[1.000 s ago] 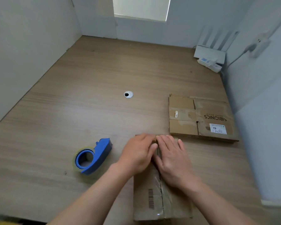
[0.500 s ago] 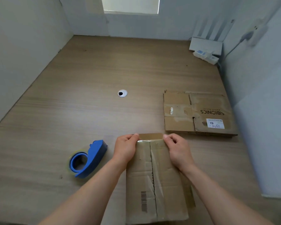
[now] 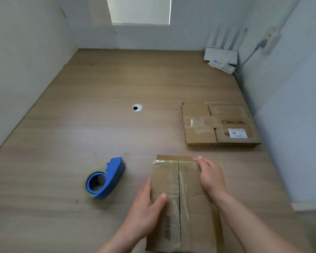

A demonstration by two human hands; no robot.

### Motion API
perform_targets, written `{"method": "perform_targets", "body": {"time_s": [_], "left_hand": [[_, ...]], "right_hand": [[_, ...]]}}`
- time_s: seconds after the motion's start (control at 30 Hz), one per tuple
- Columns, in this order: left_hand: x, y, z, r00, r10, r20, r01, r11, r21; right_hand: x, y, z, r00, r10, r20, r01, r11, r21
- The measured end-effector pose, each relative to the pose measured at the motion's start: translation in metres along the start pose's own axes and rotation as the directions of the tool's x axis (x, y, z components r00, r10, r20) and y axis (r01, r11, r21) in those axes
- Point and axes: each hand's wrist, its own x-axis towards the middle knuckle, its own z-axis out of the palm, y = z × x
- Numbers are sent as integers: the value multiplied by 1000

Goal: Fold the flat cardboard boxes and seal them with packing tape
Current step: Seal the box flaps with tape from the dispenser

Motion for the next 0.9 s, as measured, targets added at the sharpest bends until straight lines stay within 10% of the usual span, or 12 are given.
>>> {"method": "perform_targets", "body": {"time_s": [0.23,0.37,0.5,0.6,0.73,0.9], "left_hand": [[-6,-7,-3,997,8,80,-13,998,55],[-6,28,2,989,135,-56,-87,849,522],[-40,51,15,961,275,-21,-201,749,631],[-48,35,38,981,194,32,-176,795,581],[-28,29,63,982,188,-27,-160,894,418],[18,59,61,953,292,-82,-228,867,443]], "right_hand": [[-48,27,-12,931,181,-316,-144,980,137],[-64,43,-34,770,308,-558,-192,947,258],[-72,50,-59,625,422,-657,-182,897,403],[-80,50,-78,764,354,-539,-154,912,381],[-76,62,-117,962,110,-249,-144,982,-123],[-74,66,-153,913,318,256,-294,947,-128]]}}
